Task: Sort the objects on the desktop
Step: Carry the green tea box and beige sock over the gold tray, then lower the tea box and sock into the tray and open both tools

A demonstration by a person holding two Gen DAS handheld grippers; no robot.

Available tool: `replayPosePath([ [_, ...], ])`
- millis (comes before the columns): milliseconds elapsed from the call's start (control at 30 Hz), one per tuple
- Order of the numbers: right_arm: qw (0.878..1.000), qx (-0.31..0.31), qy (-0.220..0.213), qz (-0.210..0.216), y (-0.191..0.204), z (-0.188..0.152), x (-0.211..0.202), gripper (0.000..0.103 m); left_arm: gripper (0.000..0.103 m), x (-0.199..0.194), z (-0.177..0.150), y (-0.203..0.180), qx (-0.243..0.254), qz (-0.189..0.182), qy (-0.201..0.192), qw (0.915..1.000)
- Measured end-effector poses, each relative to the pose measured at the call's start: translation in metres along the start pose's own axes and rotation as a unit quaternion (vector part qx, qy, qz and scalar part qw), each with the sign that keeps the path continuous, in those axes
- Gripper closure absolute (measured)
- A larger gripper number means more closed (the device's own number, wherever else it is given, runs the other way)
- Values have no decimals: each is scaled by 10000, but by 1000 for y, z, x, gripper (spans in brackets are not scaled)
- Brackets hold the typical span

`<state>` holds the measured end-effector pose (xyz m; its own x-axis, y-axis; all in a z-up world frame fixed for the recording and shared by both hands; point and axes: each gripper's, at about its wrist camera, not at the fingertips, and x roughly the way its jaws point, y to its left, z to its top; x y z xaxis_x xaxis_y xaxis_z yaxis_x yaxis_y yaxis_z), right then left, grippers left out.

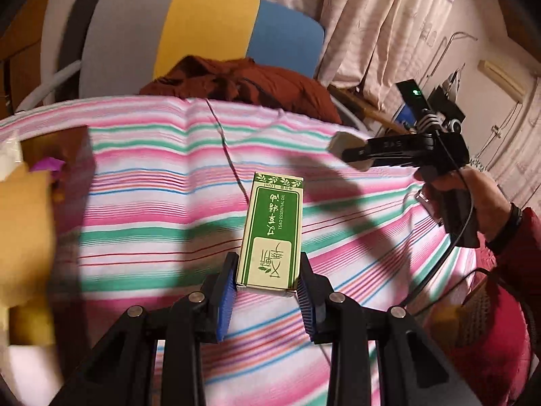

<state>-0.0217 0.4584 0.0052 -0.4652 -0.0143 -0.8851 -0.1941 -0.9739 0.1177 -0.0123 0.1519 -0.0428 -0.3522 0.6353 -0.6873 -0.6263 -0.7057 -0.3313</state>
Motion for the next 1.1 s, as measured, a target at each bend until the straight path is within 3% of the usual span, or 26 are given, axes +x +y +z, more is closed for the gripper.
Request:
replayPosePath([
  [233, 9932, -870, -230, 740, 120, -2, -32, 39, 70, -67, -2, 33, -303, 117, -539, 9980],
  [400, 9774, -1389, -342, 1554, 221, -14, -49, 39, 70, -119, -5, 77, -703, 512, -937, 9918],
  [600, 9576, -1821, -244, 2221, 320, -25, -50, 39, 70, -164, -17, 146, -1261, 1316, -1138, 9766],
  [800, 9496, -1968, -14, 2438, 381, -27, -31, 39, 71, -171, -20, 197, -1504, 1908, -894, 9659],
  [1100, 9553, -1876, 181, 2276, 407, -29, -5, 37, 68, -162, -26, 225, -1680, 2204, -638, 9587],
])
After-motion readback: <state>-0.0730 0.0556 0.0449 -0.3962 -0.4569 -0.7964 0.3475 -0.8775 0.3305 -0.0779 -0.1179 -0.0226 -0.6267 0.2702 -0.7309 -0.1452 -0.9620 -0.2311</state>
